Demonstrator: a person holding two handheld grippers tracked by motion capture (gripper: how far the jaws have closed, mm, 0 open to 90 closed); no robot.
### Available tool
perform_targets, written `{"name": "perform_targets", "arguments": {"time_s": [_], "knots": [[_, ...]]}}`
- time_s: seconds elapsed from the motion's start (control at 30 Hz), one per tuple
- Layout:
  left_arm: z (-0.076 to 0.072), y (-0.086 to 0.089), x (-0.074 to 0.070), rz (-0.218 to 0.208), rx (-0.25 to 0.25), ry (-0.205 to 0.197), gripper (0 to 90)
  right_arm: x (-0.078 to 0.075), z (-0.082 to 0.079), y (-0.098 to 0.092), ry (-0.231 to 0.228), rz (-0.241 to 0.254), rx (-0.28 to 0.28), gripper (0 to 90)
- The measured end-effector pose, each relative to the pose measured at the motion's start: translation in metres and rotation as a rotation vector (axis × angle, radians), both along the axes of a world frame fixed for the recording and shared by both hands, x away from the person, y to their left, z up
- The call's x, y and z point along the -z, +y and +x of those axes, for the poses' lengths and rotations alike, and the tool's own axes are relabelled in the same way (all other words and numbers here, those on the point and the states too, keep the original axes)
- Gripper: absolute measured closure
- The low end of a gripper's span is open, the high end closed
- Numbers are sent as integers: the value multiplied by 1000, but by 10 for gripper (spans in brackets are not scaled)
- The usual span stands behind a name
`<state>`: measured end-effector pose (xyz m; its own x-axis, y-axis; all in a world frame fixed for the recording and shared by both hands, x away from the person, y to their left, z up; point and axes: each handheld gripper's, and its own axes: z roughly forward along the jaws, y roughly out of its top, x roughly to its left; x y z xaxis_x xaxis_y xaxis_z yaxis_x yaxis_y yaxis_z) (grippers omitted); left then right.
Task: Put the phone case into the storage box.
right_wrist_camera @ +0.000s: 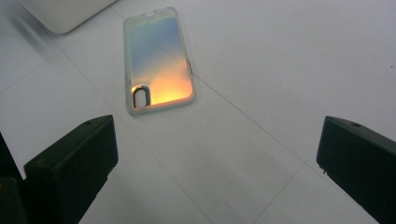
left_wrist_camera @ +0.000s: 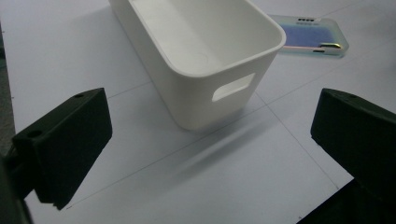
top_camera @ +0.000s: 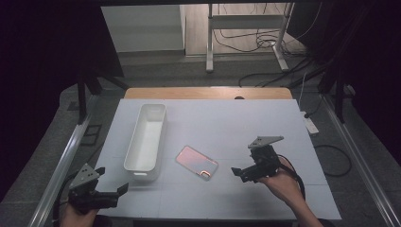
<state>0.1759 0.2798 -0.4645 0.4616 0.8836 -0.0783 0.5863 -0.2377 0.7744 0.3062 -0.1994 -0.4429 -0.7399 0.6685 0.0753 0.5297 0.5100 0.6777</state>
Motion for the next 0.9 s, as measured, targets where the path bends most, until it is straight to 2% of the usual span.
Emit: {"name": "perform_targets", "arguments": {"time_s": [0.07,0.27,0.5,0.57,0.8,0.9], "knots": [[0,0,0,1,1,1,0,0,2,3,18,15,2,0],[0,0,0,-1,1,1,0,1,6,14,32,33,-18,0],[0,0,0,-2,2,1,0,1,10,27,27,9,-52,0],[0,0,0,-2,2,2,0,1,12,31,33,17,-67,0],[0,0,0,0,2,3,0,3,15,41,33,18,-76,0],[0,0,0,1,2,4,0,4,18,48,36,2,-79,0]]}}
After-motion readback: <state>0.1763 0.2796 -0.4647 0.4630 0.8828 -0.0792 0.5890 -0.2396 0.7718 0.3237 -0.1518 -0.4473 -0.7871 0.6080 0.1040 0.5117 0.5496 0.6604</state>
